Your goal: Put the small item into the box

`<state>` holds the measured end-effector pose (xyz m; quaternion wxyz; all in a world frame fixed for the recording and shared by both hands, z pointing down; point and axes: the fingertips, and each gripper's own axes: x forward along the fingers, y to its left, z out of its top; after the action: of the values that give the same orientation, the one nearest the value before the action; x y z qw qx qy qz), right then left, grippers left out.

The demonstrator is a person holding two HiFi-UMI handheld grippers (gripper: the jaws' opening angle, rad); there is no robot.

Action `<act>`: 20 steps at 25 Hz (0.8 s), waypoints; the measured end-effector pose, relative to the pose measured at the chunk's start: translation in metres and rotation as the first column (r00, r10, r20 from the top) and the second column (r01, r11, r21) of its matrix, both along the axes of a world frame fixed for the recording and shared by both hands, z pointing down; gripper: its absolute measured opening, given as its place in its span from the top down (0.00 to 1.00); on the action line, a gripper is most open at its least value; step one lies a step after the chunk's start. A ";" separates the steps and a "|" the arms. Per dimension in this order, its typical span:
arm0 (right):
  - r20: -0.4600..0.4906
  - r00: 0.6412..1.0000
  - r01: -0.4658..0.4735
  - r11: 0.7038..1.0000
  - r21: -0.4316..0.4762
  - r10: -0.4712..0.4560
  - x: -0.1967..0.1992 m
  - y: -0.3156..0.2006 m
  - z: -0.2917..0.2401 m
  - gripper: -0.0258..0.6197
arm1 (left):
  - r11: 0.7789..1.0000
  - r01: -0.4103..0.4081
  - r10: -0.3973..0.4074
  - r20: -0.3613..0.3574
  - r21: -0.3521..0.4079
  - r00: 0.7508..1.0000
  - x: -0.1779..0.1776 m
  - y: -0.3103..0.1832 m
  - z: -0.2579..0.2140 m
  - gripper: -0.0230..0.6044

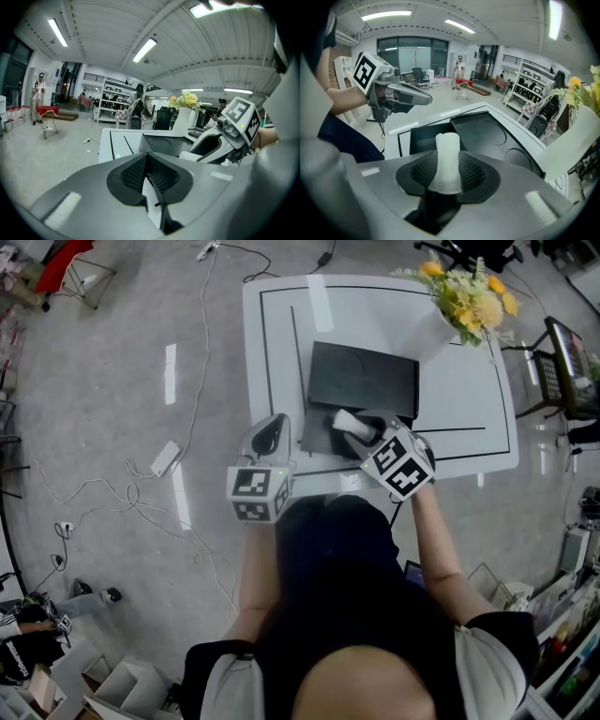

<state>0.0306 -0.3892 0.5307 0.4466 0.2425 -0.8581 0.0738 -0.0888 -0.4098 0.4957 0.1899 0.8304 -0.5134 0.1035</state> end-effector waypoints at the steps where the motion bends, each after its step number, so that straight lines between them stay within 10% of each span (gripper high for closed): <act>1: -0.019 1.000 0.005 1.000 0.000 -0.005 0.001 0.001 0.003 0.75 | 1.000 0.003 -0.003 -0.001 0.000 1.000 -0.001 0.000 0.000 0.95; 20: -0.129 0.990 0.041 0.996 -0.084 -0.052 0.003 0.004 0.054 0.75 | 0.999 0.030 -0.030 -0.008 -0.028 1.000 -0.008 0.005 0.013 0.95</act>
<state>0.0332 -0.3856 0.5850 0.5130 0.2084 -0.8286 0.0821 -0.0970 -0.4044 0.5083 0.2051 0.8204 -0.5234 0.1041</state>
